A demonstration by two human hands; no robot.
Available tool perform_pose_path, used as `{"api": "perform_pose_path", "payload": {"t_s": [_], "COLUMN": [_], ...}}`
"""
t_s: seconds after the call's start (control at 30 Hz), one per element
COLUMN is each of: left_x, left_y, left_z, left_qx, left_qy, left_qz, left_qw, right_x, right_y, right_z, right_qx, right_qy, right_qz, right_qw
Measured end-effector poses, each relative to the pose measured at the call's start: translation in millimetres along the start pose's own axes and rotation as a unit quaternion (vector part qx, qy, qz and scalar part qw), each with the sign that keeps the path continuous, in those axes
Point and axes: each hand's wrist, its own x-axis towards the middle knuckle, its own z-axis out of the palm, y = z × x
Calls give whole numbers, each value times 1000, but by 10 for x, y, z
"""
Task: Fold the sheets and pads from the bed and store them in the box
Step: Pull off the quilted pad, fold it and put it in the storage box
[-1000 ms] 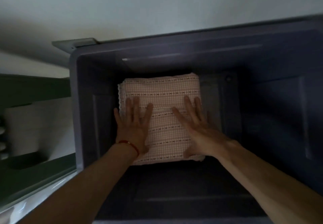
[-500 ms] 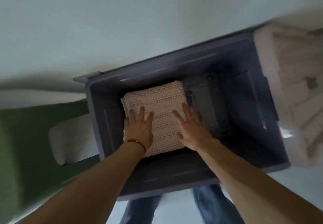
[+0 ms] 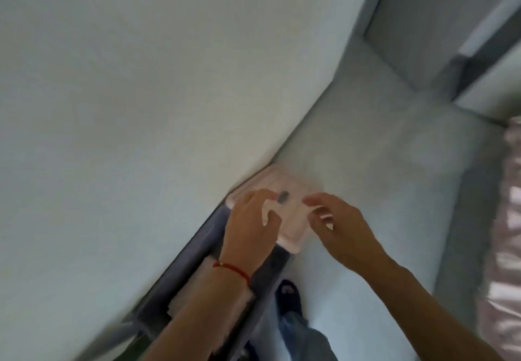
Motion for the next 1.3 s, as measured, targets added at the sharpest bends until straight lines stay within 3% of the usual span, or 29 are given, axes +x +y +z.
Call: {"api": "perform_pose_path", "payload": {"t_s": [0.1,0.13,0.2,0.3,0.43,0.53,0.8,0.87,0.97,1.03,1.2,1.3], "left_x": [-24,-26,37,-19,71,153,339,469,907,1250,2508,3365], "left_y": [1012,1472,1778,2557,3324,3818,5005,5258,5604,5747,6157,6445], "left_z": [117,287,430,769,1281,1899,3487,3781,4289,4552,5254,5678], "left_qx": [-16,-22,-7,44,59,38,12,-30,-146,-166,-155,-130], "left_qy": [-72,-110,-140,-182,-202,-222,-338,-367,-415,-435,-433,-452], "left_qz": [102,167,219,329,410,451,360,298,140,104,176,197], "left_qw": [992,980,966,926,888,864,869,880,887,879,870,860], "right_x": [-611,-953,-1134,-1627,-1949,-2067,-2166,-2041,-1633,-1319,-308,260], "right_y": [-121,-110,-29,233,726,1274,2355,2573,2968,3173,3795,3984], "right_z": [-896,-1301,-1626,-2246,-2816,-3160,-4240,-4483,-4880,-5119,-6039,-6558], "right_qx": [6,5,6,34,72,89,126,125,104,83,69,84], "right_qy": [110,182,230,364,460,488,496,508,509,507,506,524], "right_qz": [14,28,39,79,105,132,199,203,199,194,211,245], "right_qw": [994,983,972,928,879,858,836,827,831,836,834,811]}}
